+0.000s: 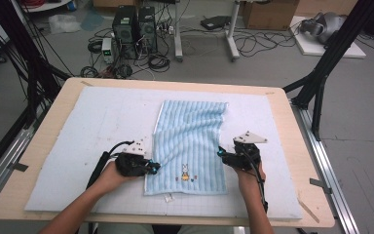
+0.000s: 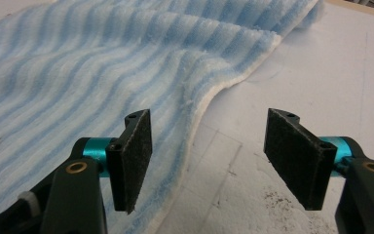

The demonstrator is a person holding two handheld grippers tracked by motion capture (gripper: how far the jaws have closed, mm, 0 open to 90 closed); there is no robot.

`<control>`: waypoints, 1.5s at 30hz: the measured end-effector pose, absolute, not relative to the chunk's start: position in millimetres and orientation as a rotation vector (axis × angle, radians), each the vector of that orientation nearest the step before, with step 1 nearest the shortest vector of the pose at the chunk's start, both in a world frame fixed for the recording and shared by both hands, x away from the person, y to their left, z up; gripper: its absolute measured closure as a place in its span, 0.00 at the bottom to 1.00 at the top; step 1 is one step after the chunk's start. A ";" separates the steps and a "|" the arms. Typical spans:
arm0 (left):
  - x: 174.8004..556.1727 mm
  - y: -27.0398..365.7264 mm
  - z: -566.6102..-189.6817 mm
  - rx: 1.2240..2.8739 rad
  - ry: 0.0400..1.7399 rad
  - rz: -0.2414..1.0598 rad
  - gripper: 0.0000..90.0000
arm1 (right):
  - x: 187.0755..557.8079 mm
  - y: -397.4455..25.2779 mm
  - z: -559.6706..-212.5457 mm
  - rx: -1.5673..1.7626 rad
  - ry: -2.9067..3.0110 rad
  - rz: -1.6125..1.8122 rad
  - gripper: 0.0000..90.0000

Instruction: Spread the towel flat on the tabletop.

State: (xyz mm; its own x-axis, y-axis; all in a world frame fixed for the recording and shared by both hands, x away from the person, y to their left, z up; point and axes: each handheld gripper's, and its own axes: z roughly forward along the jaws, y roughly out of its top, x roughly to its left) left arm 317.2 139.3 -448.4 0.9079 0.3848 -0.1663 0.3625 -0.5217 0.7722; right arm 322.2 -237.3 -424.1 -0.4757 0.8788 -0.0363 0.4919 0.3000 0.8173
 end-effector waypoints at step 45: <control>384.2 151.2 -442.4 1.873 0.978 0.262 0.56 | 269.4 -233.6 -424.1 1.170 2.463 1.052 0.51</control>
